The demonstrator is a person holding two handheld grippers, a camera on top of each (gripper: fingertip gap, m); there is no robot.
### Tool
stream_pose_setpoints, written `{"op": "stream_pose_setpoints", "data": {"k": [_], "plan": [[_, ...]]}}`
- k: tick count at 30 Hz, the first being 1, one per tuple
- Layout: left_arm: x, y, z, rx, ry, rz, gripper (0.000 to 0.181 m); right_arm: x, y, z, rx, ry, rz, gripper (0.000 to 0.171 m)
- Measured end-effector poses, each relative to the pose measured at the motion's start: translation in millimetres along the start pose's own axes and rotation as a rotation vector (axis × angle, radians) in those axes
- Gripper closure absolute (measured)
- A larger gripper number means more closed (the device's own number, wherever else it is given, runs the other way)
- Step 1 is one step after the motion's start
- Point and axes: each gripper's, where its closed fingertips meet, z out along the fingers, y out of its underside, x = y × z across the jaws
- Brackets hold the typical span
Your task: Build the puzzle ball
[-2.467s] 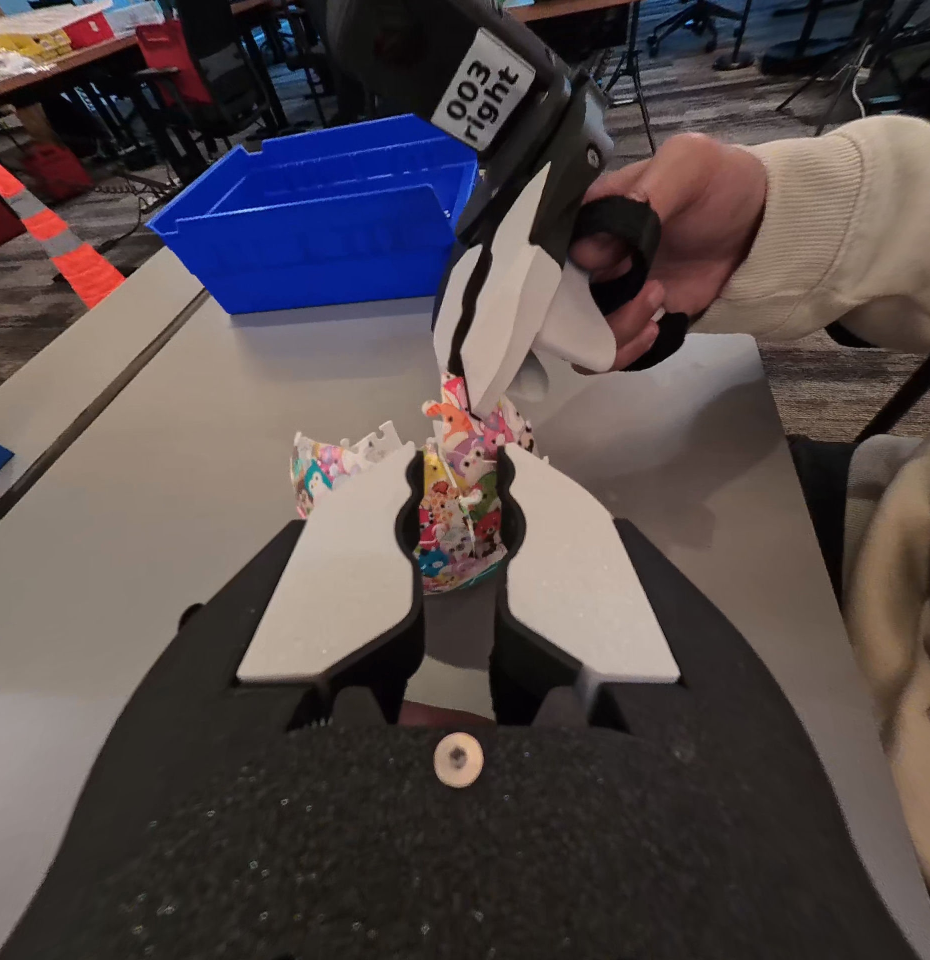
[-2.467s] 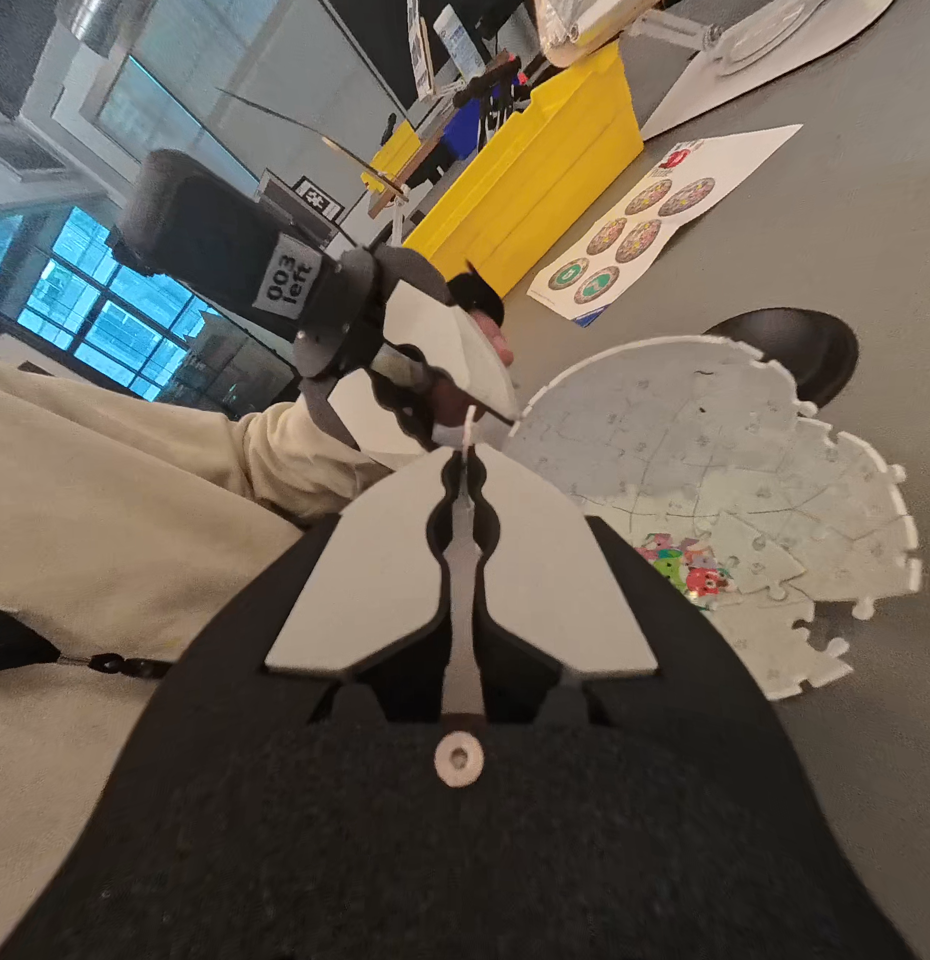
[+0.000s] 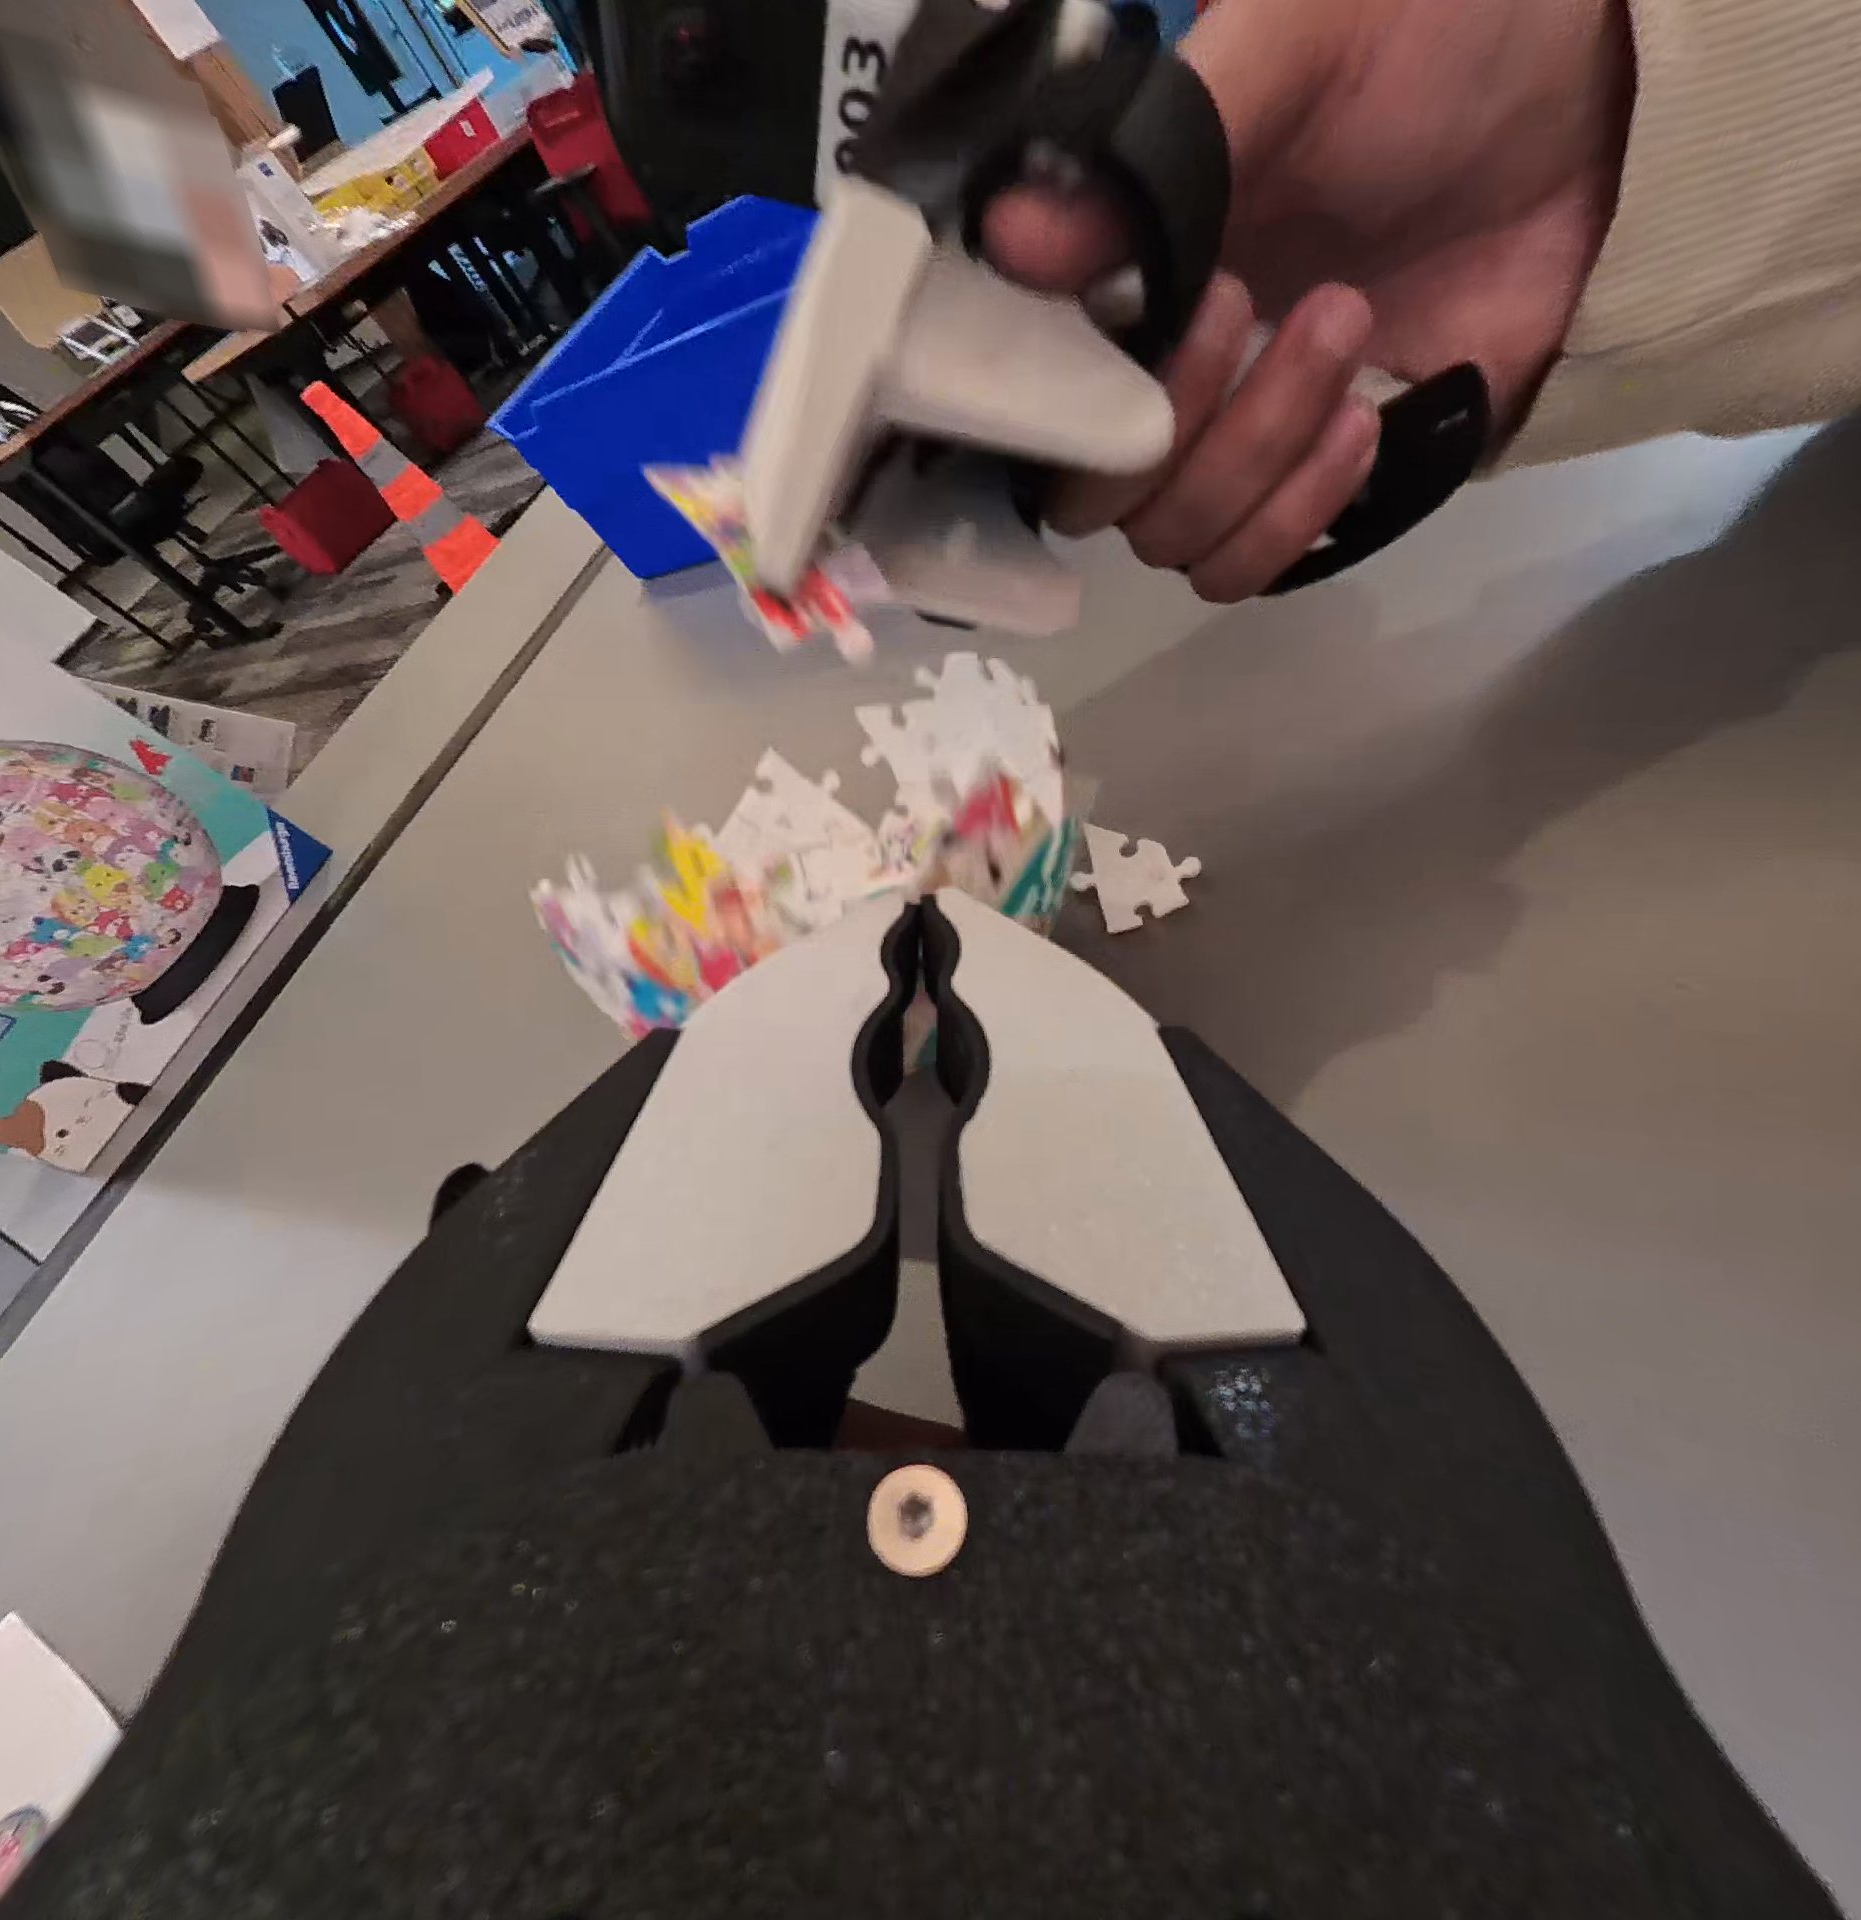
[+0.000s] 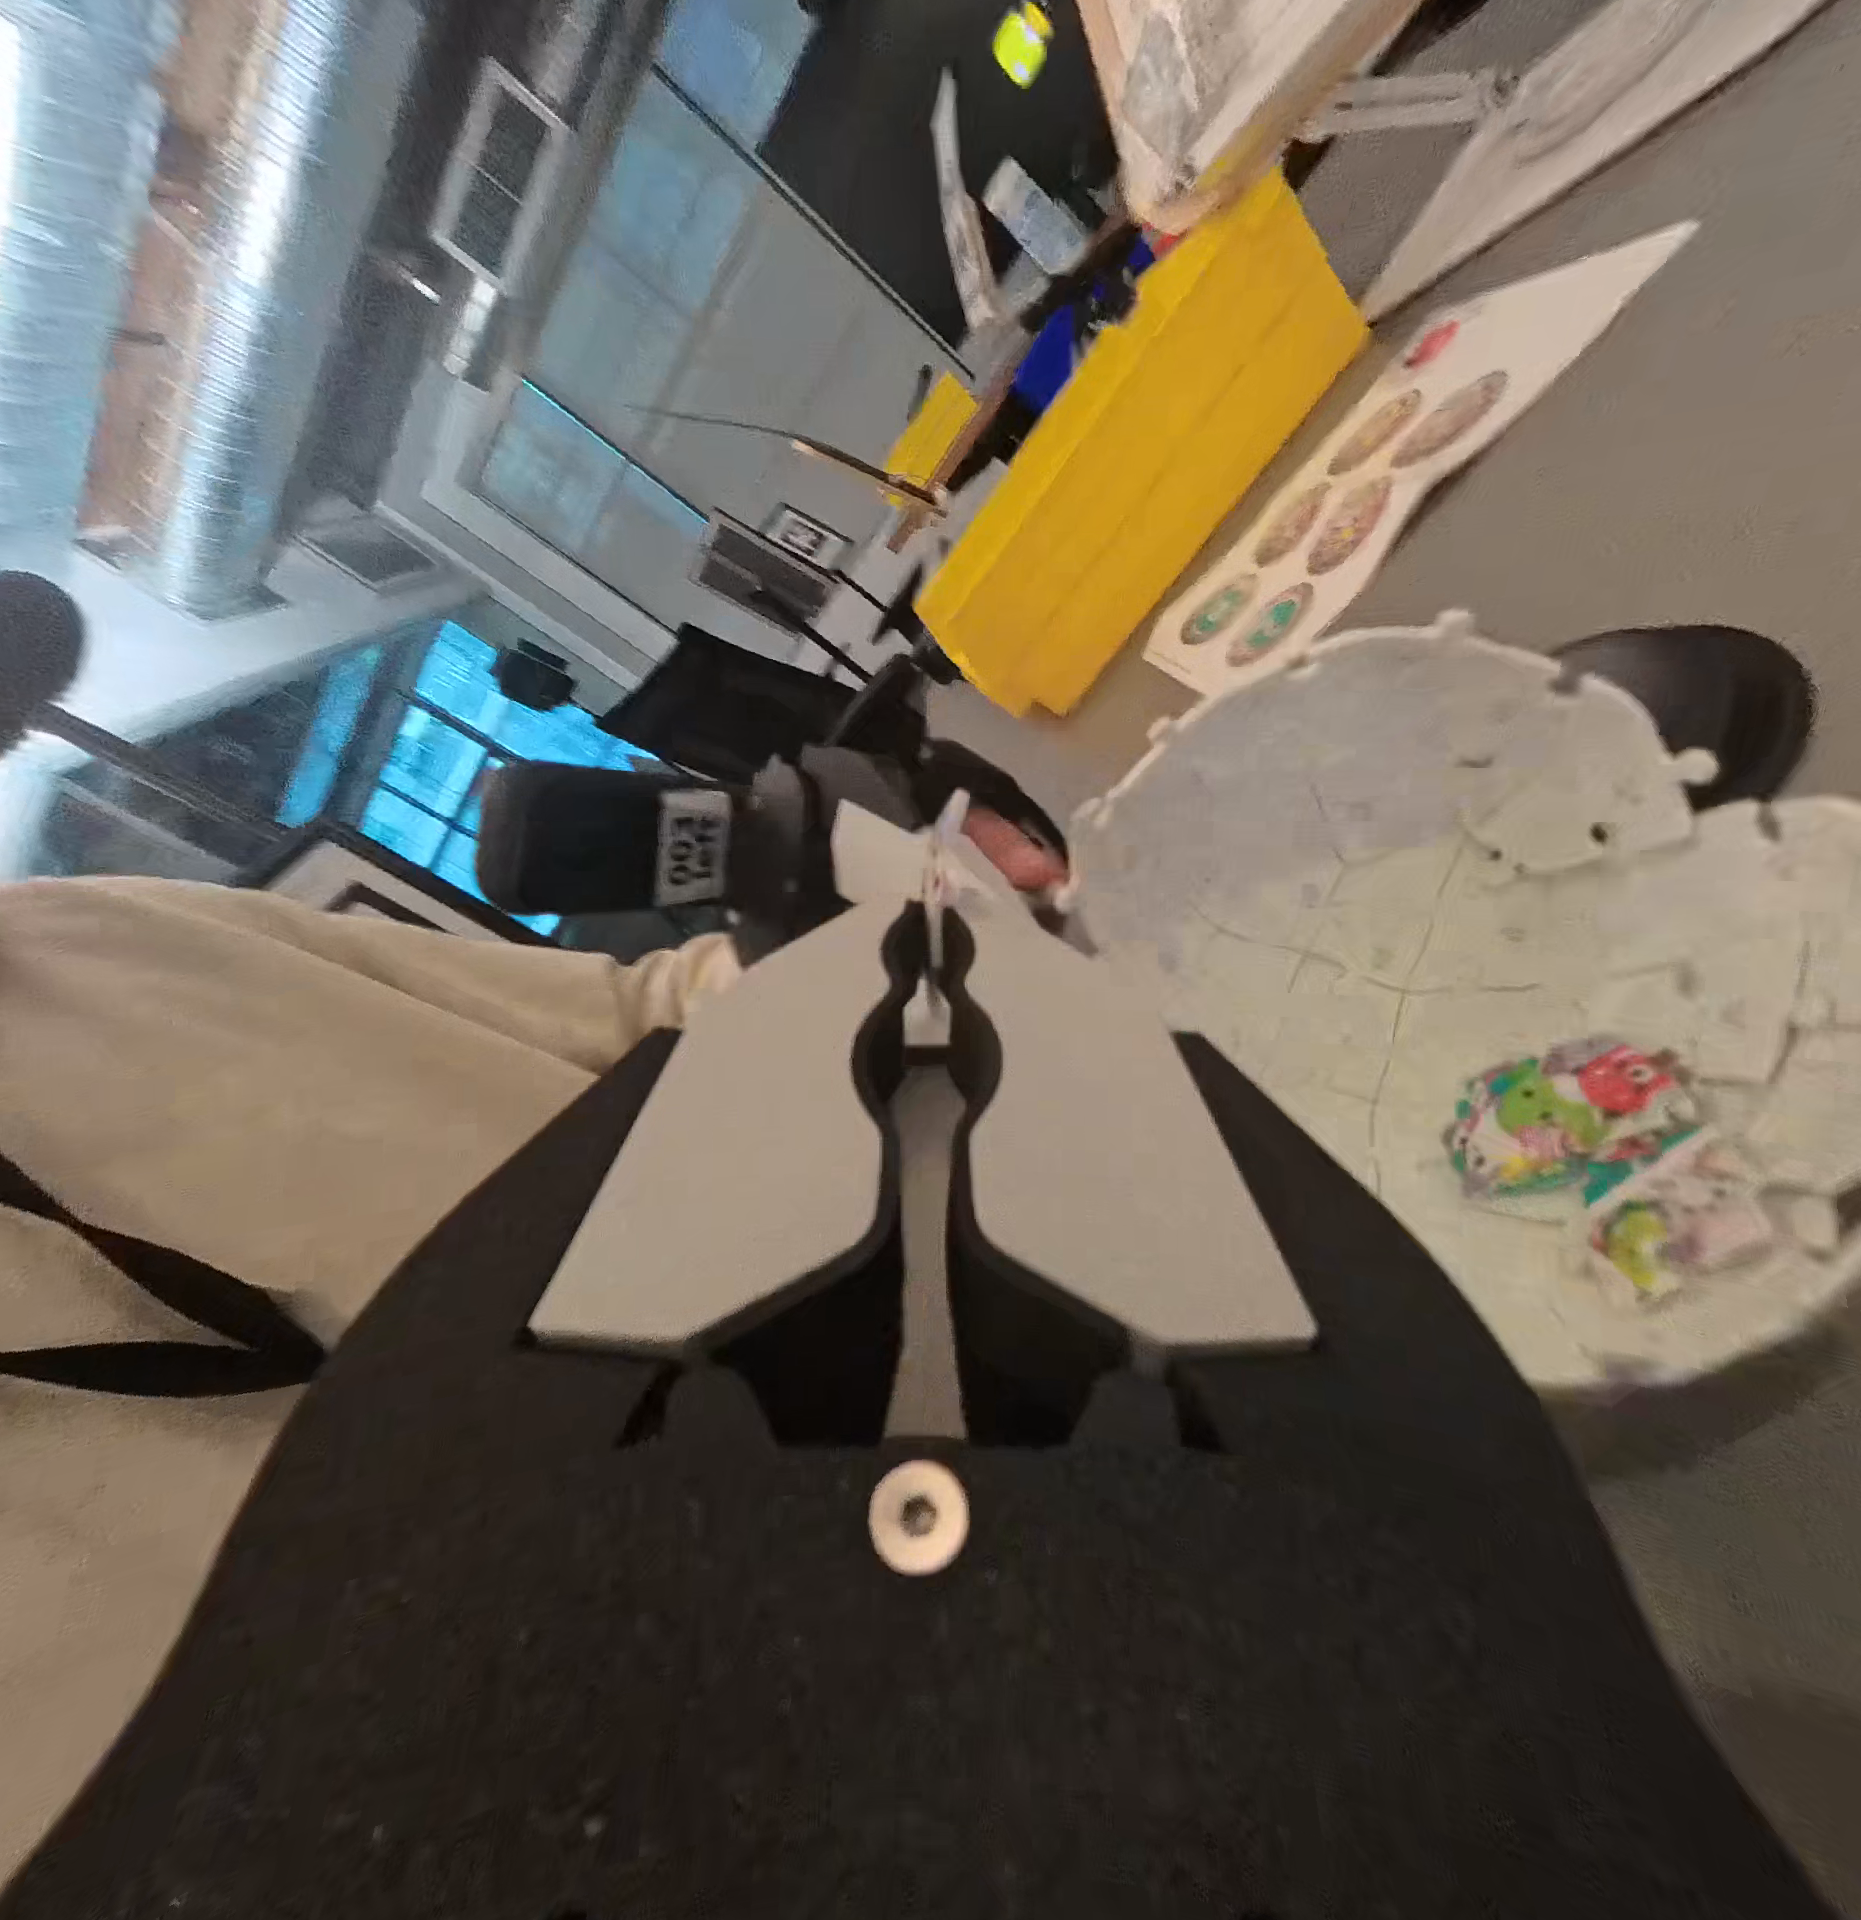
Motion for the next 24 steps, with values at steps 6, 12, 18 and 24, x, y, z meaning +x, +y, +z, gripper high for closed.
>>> {"op": "stream_pose_setpoints", "data": {"k": [6,12,18,24], "plan": [[2.1,-0.8,-1.9,-0.005,0.021,-0.057,0.175,-3.4,-19.6,-42.4,-0.063,0.371,-0.36,0.169],[17.4,4.2,0.4,-0.03,0.047,-0.085,0.17,74.3,-96.8,-294.2,-0.17,1.367,-0.403,0.169],[56.4,20.3,29.7,-0.183,0.142,-0.138,0.154,140.1,-77.1,-369.4,-0.327,1.524,-0.279,0.121],[57.4,25.0,58.2,-0.276,0.03,-0.167,0.149,51.5,-59.3,-247.9,-0.06,1.233,-0.465,0.136]]}}
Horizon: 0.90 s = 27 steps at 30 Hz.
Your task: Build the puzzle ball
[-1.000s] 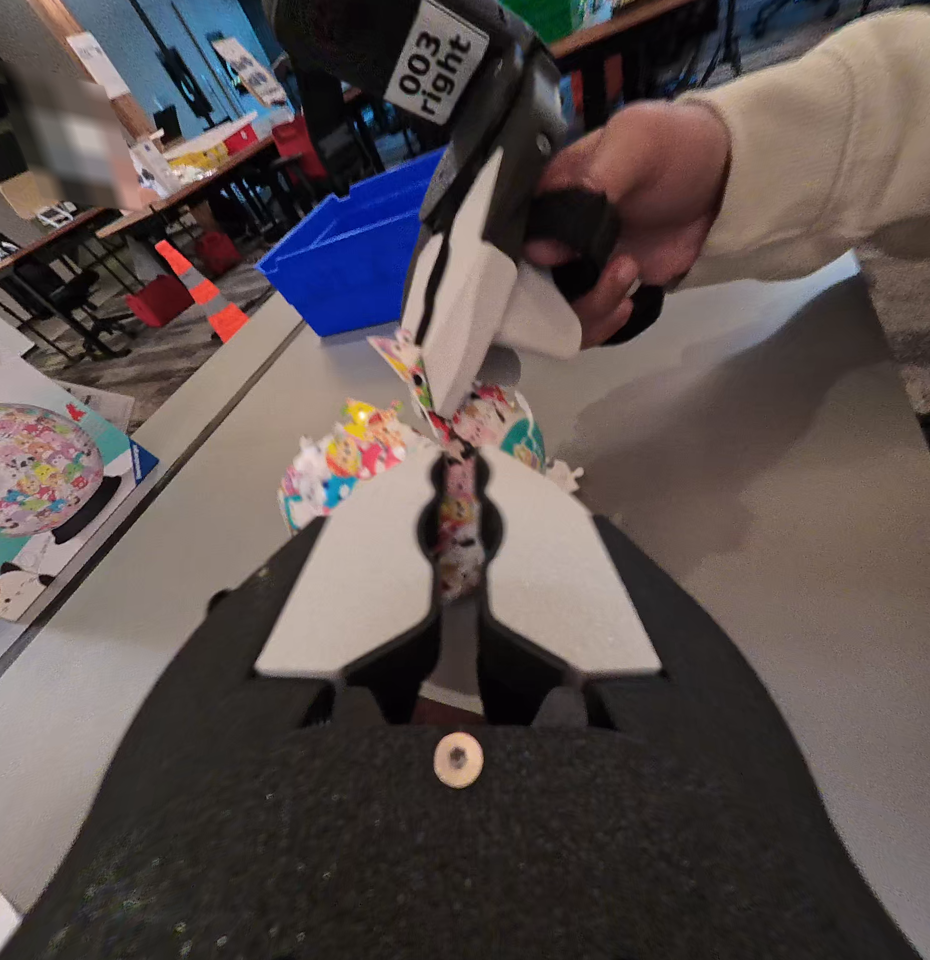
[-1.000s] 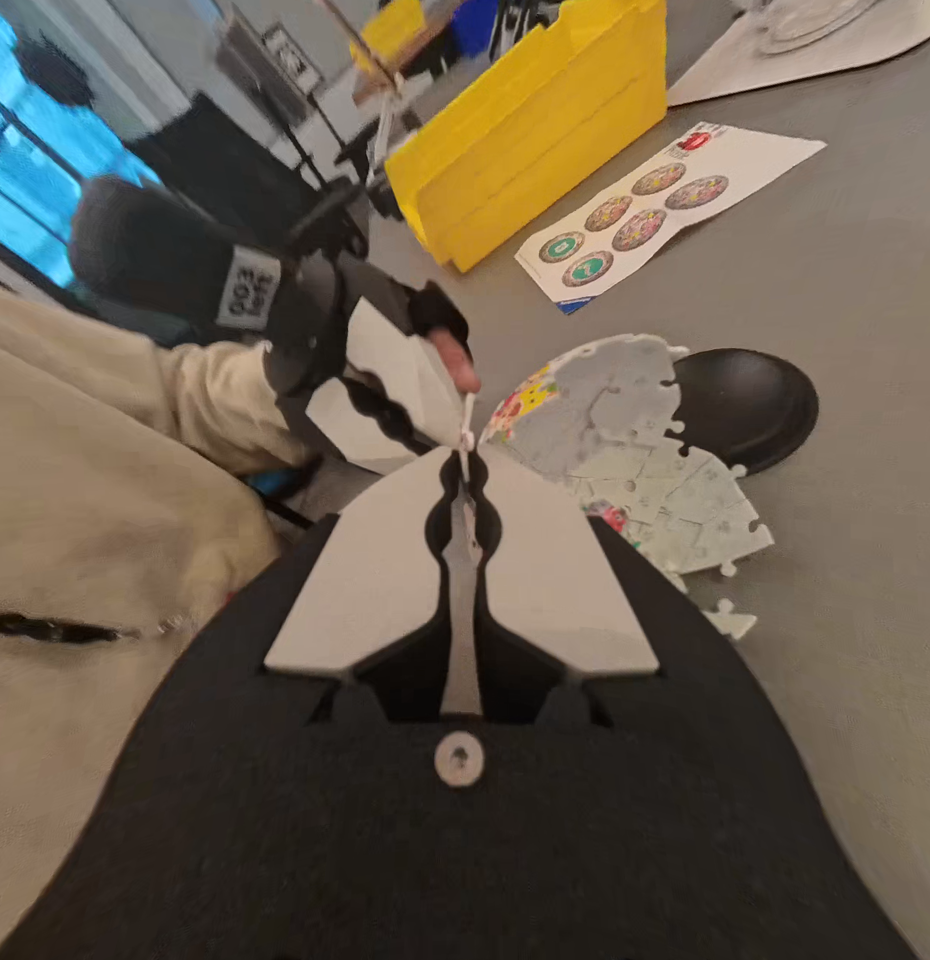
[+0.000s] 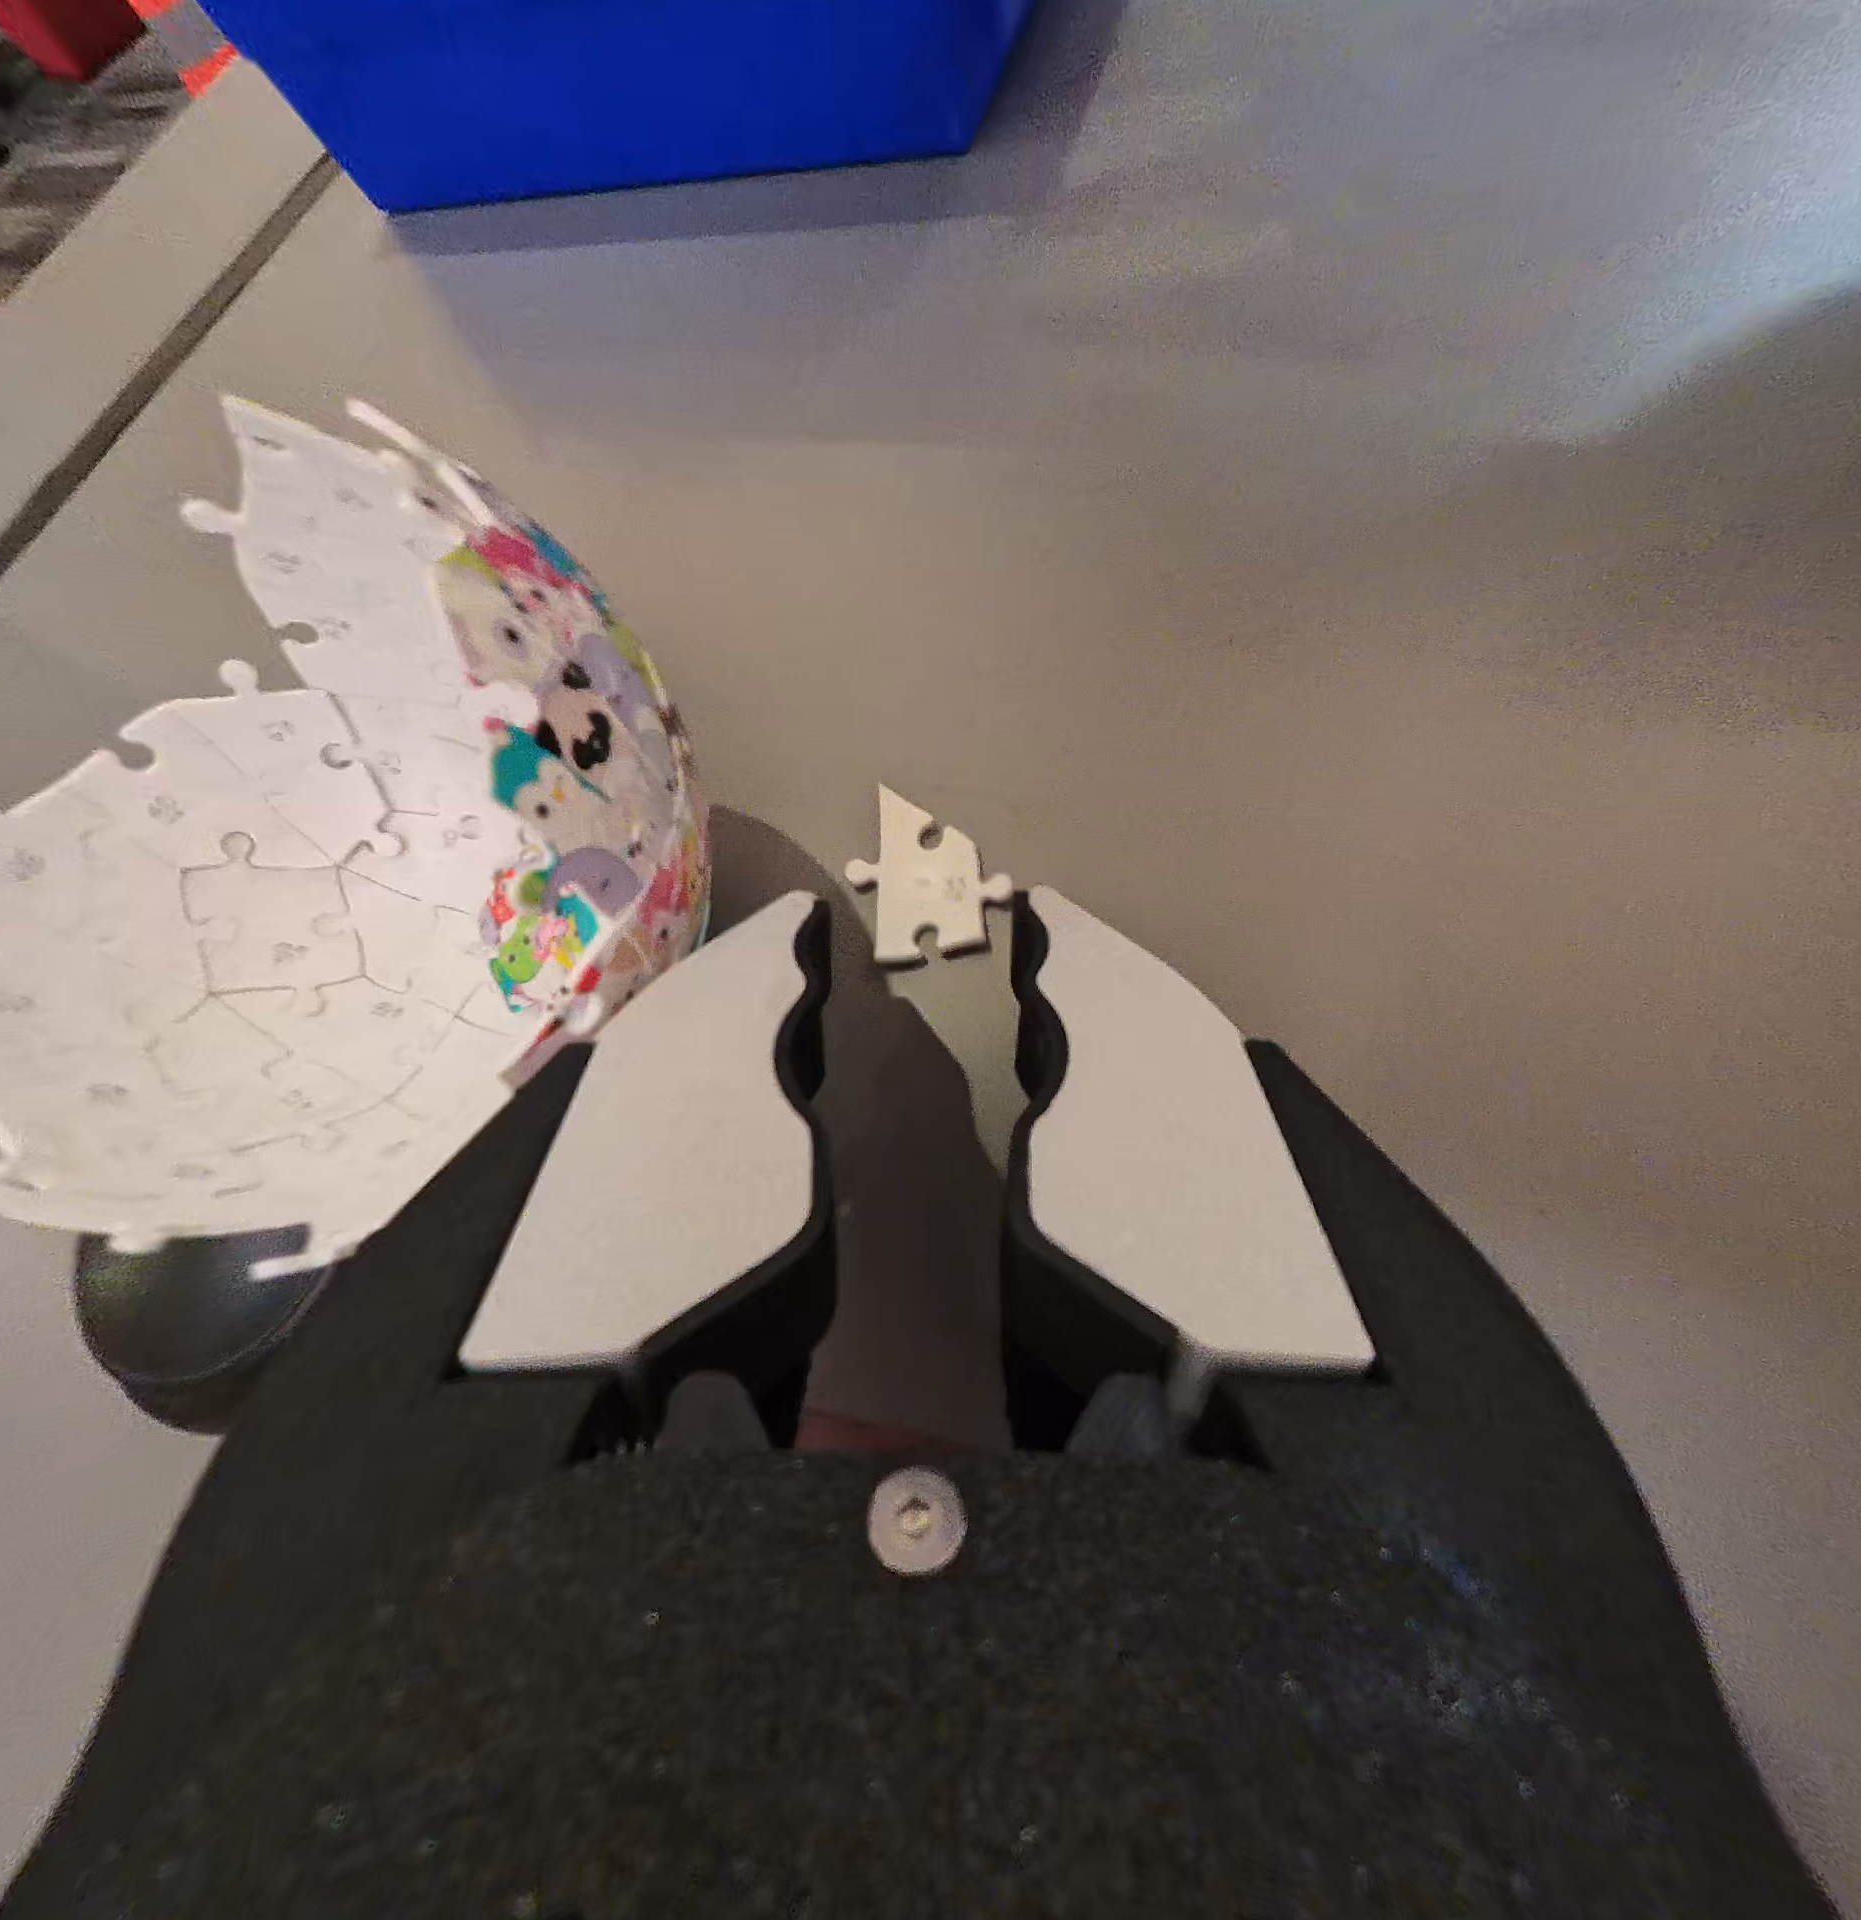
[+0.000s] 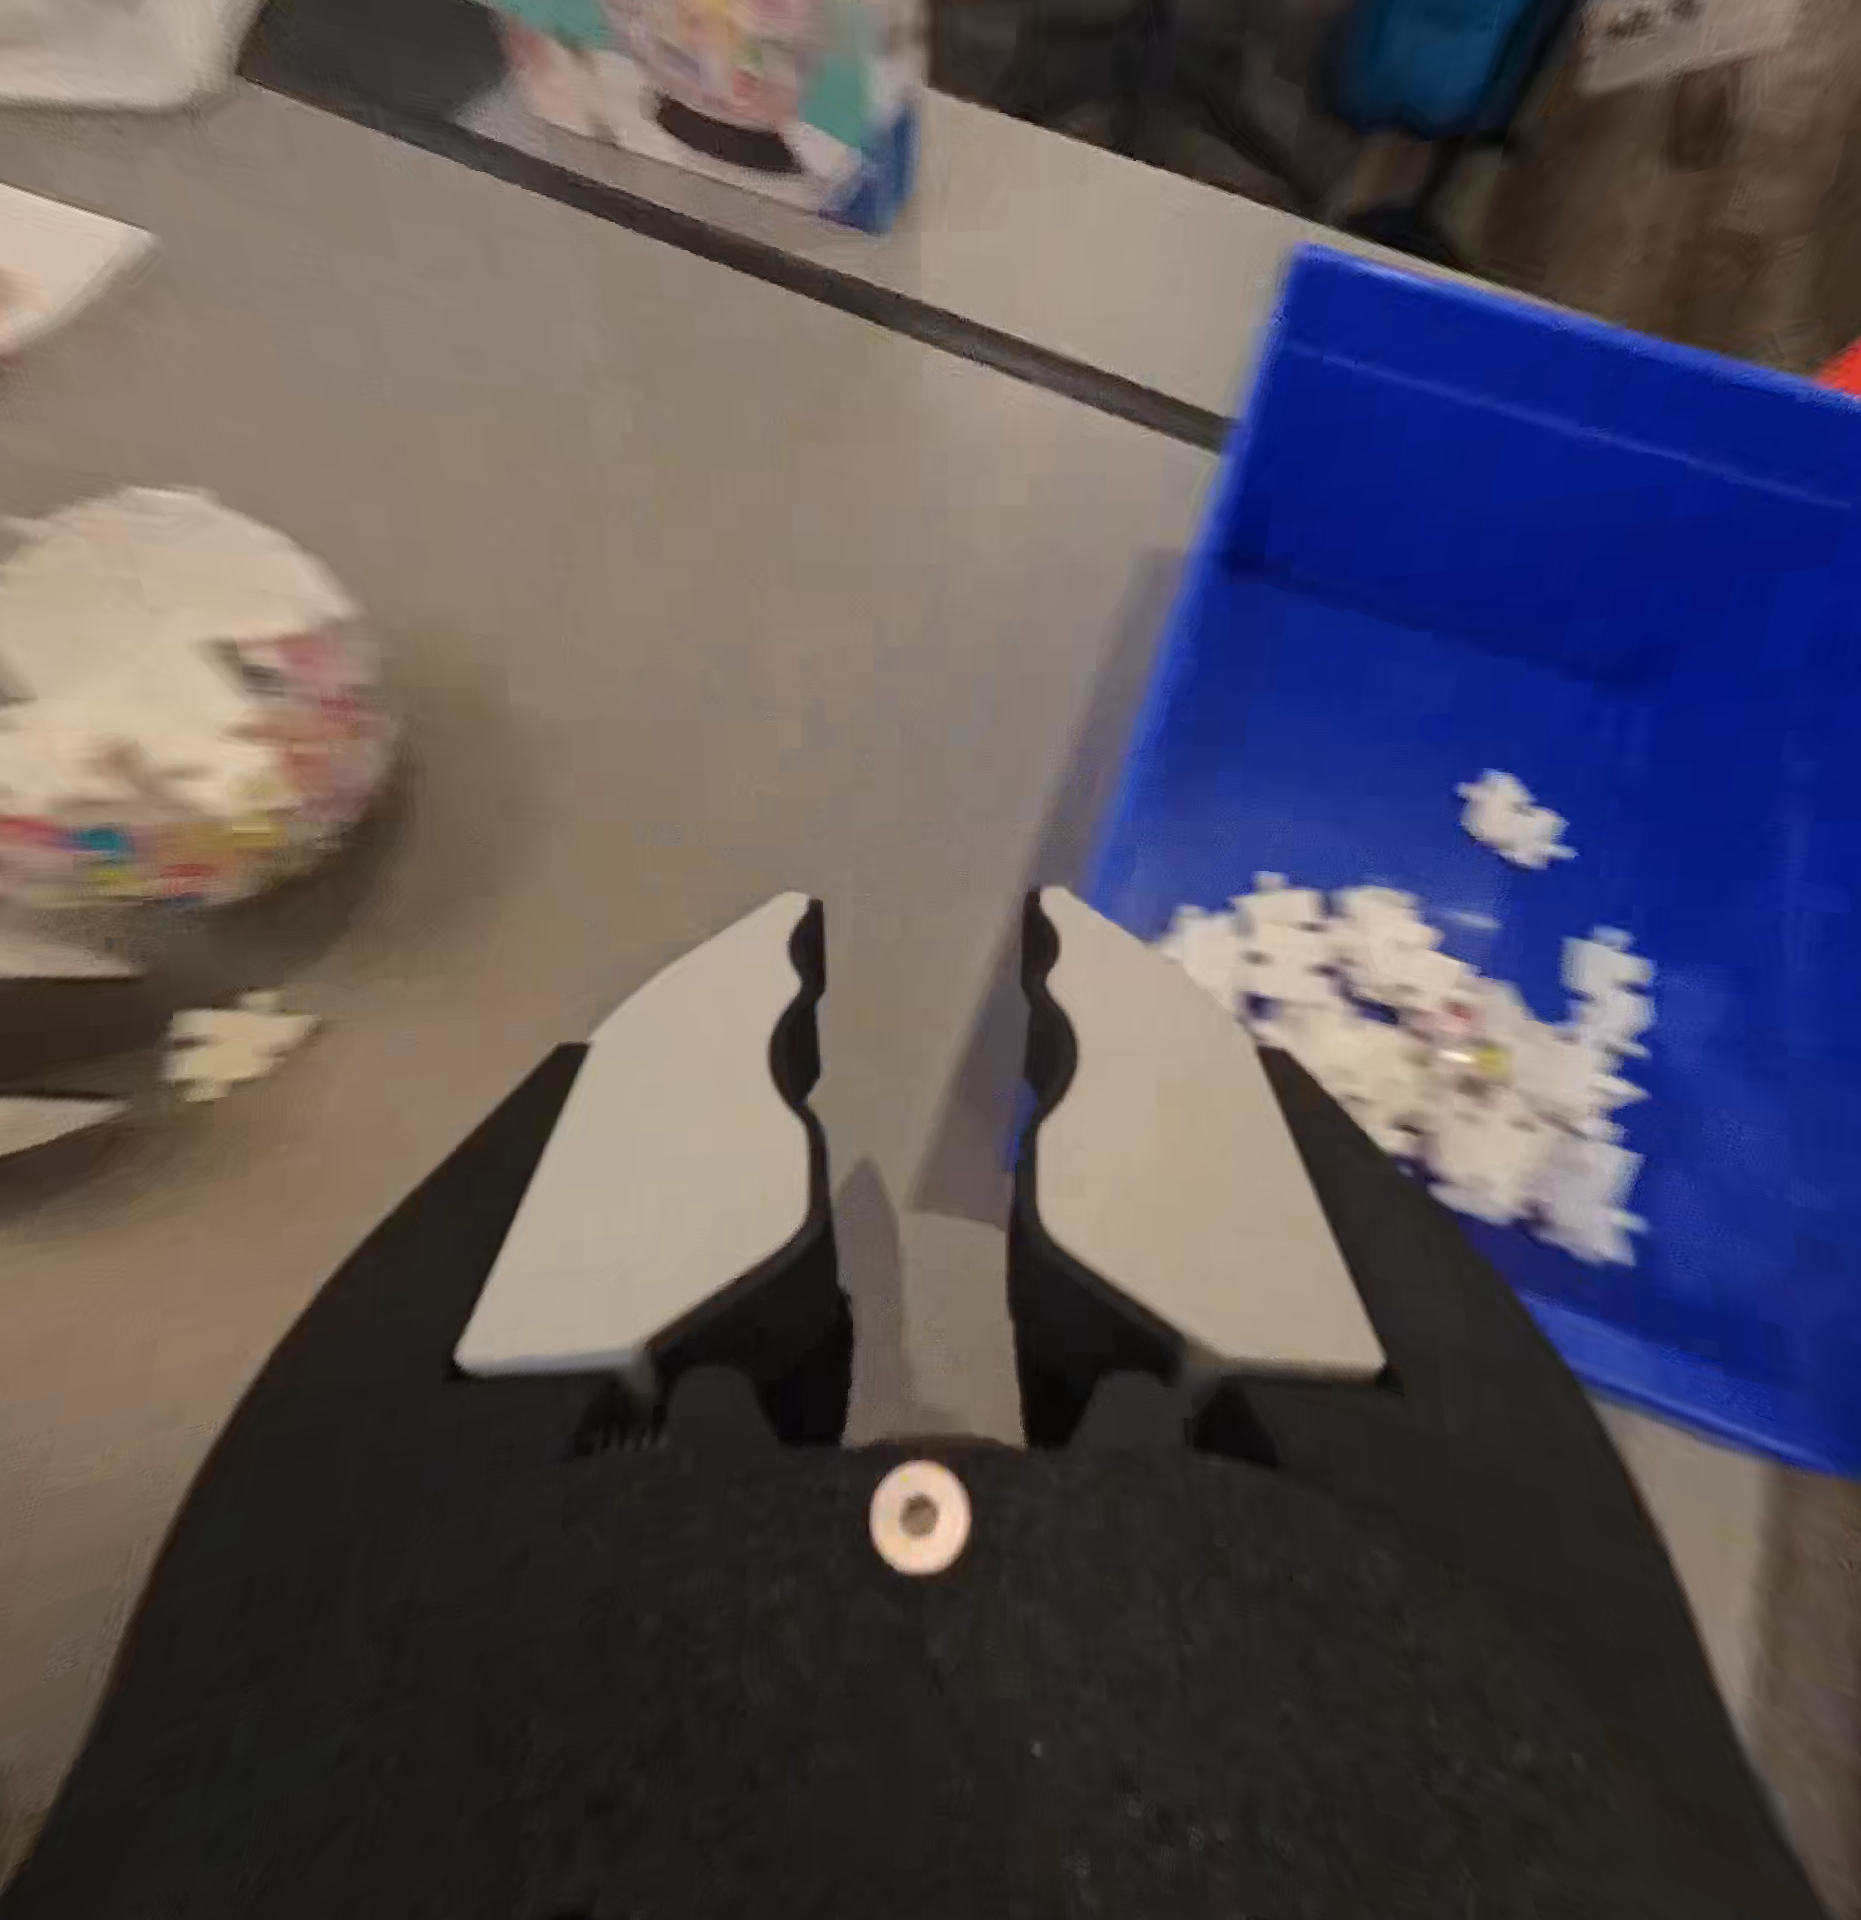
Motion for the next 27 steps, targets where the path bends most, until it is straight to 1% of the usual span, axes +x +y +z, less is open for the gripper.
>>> {"op": "stream_pose_setpoints", "data": {"k": [2,3,4,6,7,9,11,14,15,16,17,19,21,23,24,25,26,27], "plan": [[-2.7,1.4,8.1,-0.05,-0.015,-0.01,0.149,-85.1,9.6,-1.7,0.053,-0.261,0.027,0.139],[-2.7,2.2,12.0,-0.07,-0.023,0.004,0.15,-121.3,23.1,0.7,0.037,-0.367,0.017,0.139],[-2.9,3.5,15.7,-0.092,-0.032,0.024,0.152,-147.8,40.6,5.8,-0.003,-0.429,0.006,0.138],[2.0,4.2,19.3,-0.128,-0.004,0.065,0.163,-179.3,71.5,17.3,-0.072,-0.486,-0.046,0.138],[7.1,7.9,19.2,-0.162,0.027,0.101,0.181,-186.1,82.8,22.9,-0.099,-0.491,-0.049,0.139],[7.3,8.0,18.3,-0.169,0.002,0.158,0.181,-192.2,94.2,27.9,-0.156,-0.507,-0.028,0.14],[9.4,7.6,16.4,-0.151,-0.007,0.185,0.181,-193.2,91.9,29.8,-0.158,-0.542,0.051,0.143],[10.9,7.9,13.3,-0.147,-0.018,0.211,0.181,-203.9,83.9,31.3,-0.162,-0.684,0.231,0.142],[11.7,7.7,11.6,-0.143,-0.024,0.219,0.181,-207.0,79.7,33.8,-0.15,-0.708,0.244,0.142],[11.2,8.3,9.4,-0.145,-0.034,0.229,0.181,-206.5,76.3,38.8,-0.13,-0.684,0.208,0.141],[8.1,8.8,7.0,-0.146,-0.056,0.241,0.181,-206.7,76.2,44.1,-0.126,-0.647,0.115,0.136],[3.2,10.2,2.2,-0.141,-0.08,0.25,0.181,-210.5,83.6,53.1,-0.175,-0.574,-0.134,0.133],[3.1,11.9,-4.8,-0.134,-0.053,0.215,0.181,-214.9,87.5,65.4,-0.184,-0.513,-0.318,0.124],[0.6,11.4,-15.6,-0.113,-0.027,0.153,0.179,-215.3,93.9,77.1,-0.221,-0.459,-0.43,0.117],[-0.8,10.4,-22.6,-0.094,-0.017,0.124,0.179,-220.5,92.0,77.5,-0.211,-0.484,-0.423,0.118],[-3.0,10.5,-29.8,-0.079,-0.011,0.096,0.179,-224.3,93.5,78.1,-0.22,-0.504,-0.416,0.125],[-6.6,11.9,-37.0,-0.07,-0.016,0.068,0.179,-224.8,93.6,77.9,-0.212,-0.501,-0.404,0.136],[-11.2,13.6,-43.5,-0.063,-0.024,0.04,0.179,-226.3,94.3,76.7,-0.203,-0.503,-0.403,0.138]]}}
